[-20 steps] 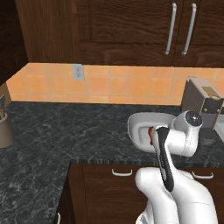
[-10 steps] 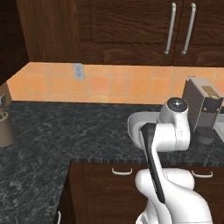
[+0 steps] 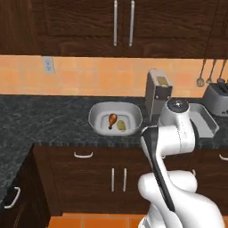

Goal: Place one potato and one chicken drumstick in each tupperware on the nearby counter, to pack two identical lunches.

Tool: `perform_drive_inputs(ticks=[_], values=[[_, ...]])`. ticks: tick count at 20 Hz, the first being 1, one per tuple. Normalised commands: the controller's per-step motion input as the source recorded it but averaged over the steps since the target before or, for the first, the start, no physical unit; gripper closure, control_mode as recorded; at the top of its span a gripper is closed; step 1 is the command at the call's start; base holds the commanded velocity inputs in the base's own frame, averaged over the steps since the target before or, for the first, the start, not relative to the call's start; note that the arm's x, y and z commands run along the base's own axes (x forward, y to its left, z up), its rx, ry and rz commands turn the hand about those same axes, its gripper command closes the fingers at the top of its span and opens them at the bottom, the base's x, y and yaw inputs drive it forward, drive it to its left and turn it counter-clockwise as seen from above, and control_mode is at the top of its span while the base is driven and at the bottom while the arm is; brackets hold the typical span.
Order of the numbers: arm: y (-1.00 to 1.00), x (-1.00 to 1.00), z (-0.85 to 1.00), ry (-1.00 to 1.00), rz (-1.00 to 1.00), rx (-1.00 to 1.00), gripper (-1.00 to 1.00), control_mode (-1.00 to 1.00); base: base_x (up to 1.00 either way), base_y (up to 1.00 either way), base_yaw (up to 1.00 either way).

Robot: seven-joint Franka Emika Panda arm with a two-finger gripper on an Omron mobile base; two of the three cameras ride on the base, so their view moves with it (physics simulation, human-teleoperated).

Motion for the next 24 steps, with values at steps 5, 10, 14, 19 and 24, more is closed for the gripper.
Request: perform_drive_inputs(ticks=[5, 10, 14, 19, 24], values=[[0.00, 0.00, 0.00, 0.00, 0.00, 0.00, -1.00, 1.00, -0.15, -1.00, -0.08], [0.00, 0.00, 0.00, 0.00, 0.00, 0.00, -1.00, 1.00, -0.10, -1.00, -0.14], [0.00, 0.00, 0.00, 0.00, 0.00, 0.00, -1.00, 1.00, -0.08, -1.00, -0.18], [0.00, 0.00, 0.00, 0.00, 0.00, 0.00, -1.00, 1.00, -0.05, -1.00, -0.21], [0.00, 0.00, 0.00, 0.00, 0.00, 0.00, -1.00, 1.00, -0.42, -0.99, -0.24]])
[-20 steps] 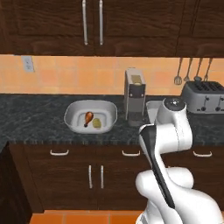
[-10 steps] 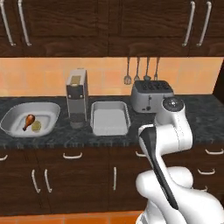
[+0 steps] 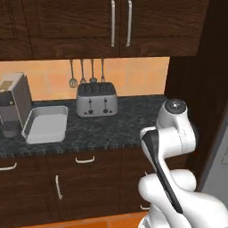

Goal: Place one potato and one chicken drumstick in each tupperware on the nearby counter, to pack two identical lunches.

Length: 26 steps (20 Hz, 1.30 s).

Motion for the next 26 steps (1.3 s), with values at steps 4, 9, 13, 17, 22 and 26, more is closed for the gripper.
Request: perform_drive_inputs(ticks=[4, 9, 13, 17, 22, 26], values=[[0.00, 0.00, 0.00, 0.00, 0.00, 0.00, -1.00, 1.00, -0.37, -1.00, -0.28], [0.00, 0.00, 0.00, 0.00, 0.00, 0.00, -1.00, 1.00, -0.08, -1.00, -0.25], [0.00, 0.00, 0.00, 0.00, 0.00, 0.00, -1.00, 1.00, 0.00, -1.00, -0.16], [0.00, 0.00, 0.00, 0.00, 0.00, 0.00, -1.00, 1.00, 0.01, -1.00, -0.12], [0.00, 0.00, 0.00, 0.00, 0.00, 0.00, -1.00, 1.00, 0.19, -0.78, -0.01], [0.00, 0.00, 0.00, 0.00, 0.00, 0.00, -1.00, 1.00, 0.37, -0.17, 0.07]])
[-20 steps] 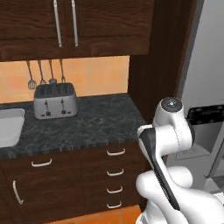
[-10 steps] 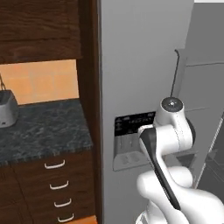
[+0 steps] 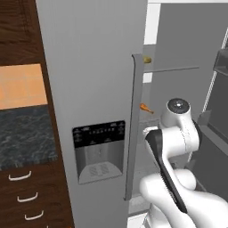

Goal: Place one potato and one chicken drumstick in each tupperware on the nearby counter, to pack two identical lunches.

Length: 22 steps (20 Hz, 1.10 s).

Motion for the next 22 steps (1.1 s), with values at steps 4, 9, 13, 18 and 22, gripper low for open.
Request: perform_drive_inputs(ticks=[4, 9, 13, 18, 22], values=[[0.00, 0.00, 0.00, 0.00, 0.00, 0.00, -1.00, 1.00, 0.29, -0.33, 0.08], [0.00, 0.00, 0.00, 0.00, 0.00, 0.00, -1.00, 1.00, 0.16, -0.49, 0.01], [0.00, 0.21, -0.04, -0.02, 0.00, 0.01, -1.00, -1.00, 0.17, -0.02, 0.00], [0.00, 0.96, -0.01, -0.21, 0.09, 0.09, -1.00, -1.00, 0.00, 0.00, 0.00], [0.00, 1.00, 0.00, -0.05, 0.18, 0.15, -1.00, -1.00, 0.00, 0.00, 0.00]])
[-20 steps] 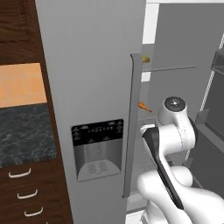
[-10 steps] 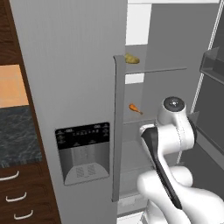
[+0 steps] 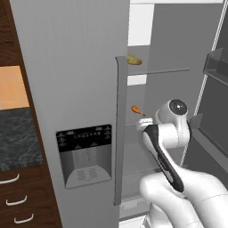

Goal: Place one potato and one chicken drumstick in each tupperware on the nearby counter, to pack two identical lunches.

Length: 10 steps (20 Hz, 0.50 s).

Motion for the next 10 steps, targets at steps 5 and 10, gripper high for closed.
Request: perform_drive_inputs(ticks=[5, 10], values=[[-0.09, 0.75, 0.00, 0.03, 0.02, 0.05, -1.00, -1.00, 0.00, 0.00, 0.00], [-0.34, 0.34, 0.00, 0.01, 0.02, -0.14, -1.00, -1.00, 0.00, 0.00, 0.00]])
